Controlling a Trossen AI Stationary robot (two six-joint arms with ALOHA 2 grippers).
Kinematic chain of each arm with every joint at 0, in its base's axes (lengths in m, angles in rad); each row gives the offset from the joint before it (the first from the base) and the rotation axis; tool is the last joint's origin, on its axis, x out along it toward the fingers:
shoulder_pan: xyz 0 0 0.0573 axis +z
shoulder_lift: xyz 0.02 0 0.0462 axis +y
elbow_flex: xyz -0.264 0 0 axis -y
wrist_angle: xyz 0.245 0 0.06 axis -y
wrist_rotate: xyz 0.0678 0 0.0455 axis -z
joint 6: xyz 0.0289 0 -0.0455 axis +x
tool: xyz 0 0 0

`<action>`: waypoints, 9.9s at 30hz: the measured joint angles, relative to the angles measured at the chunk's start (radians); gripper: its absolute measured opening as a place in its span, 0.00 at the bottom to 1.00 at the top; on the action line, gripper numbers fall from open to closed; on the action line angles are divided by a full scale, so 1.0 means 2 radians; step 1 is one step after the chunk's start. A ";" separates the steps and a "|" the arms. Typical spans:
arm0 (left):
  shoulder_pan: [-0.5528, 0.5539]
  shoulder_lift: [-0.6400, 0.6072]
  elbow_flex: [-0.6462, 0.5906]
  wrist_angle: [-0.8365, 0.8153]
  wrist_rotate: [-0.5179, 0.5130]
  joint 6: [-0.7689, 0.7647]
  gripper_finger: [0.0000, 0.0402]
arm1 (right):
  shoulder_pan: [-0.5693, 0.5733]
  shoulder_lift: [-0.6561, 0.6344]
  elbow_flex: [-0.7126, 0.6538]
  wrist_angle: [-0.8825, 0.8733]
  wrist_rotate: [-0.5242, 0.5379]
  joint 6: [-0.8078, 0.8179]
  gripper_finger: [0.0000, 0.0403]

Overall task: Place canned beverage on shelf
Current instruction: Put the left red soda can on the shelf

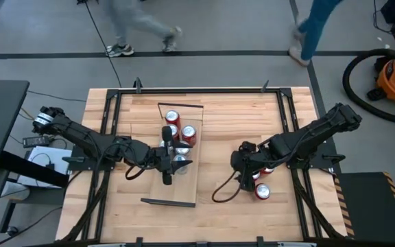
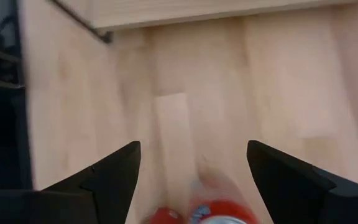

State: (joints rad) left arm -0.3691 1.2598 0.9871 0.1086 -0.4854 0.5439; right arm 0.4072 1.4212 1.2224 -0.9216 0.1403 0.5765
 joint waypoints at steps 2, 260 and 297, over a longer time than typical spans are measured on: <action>0.000 0.000 0.000 0.003 0.000 0.001 0.62 | 0.000 0.000 0.007 -0.031 0.010 0.011 0.76; -0.069 -0.081 0.000 -0.210 -0.097 -0.171 0.62 | -0.014 0.278 0.150 0.308 -0.027 -0.339 0.86; -0.069 -0.081 0.000 -0.176 -0.097 -0.131 0.62 | -0.039 0.278 0.150 0.361 -0.059 -0.411 0.86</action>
State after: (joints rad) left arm -0.5079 1.0969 0.9878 -0.2440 -0.6804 0.2813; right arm 0.3302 1.9774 1.5223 -0.2000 0.0221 -0.2465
